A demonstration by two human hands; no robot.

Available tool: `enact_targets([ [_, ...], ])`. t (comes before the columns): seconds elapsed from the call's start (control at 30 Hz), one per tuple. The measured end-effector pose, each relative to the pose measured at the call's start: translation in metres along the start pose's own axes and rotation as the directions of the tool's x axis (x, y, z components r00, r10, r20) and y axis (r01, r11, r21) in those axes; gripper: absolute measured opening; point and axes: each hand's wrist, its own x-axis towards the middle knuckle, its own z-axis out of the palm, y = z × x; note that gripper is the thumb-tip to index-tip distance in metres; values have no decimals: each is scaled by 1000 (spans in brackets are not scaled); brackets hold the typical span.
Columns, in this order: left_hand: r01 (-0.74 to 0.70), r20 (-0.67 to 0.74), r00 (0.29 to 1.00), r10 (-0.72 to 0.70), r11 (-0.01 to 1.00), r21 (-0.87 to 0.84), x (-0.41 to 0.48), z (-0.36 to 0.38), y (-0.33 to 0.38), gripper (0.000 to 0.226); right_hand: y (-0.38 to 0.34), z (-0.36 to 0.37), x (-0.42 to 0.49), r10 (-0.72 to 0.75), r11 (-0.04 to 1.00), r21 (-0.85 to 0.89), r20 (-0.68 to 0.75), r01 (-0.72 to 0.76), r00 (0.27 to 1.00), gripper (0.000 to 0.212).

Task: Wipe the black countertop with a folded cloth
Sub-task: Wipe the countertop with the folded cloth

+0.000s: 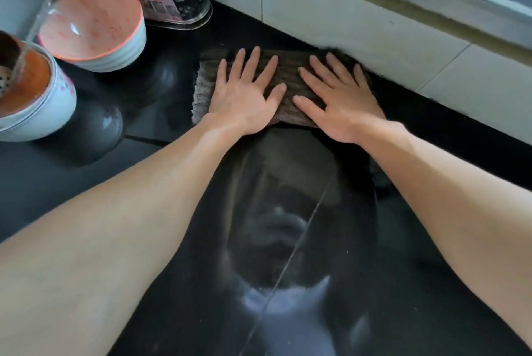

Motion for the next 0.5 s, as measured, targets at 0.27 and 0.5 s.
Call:
enact_targets([
  [0.27, -121, 18, 992, 121, 993, 7, 2, 7, 59, 64, 39, 1, -45, 112, 994, 13, -16, -112, 994, 69],
  [0.5, -263, 35, 964, 264, 965, -20, -30, 13, 99, 63, 47, 8, -107, 263, 964, 39, -46, -261, 964, 72],
])
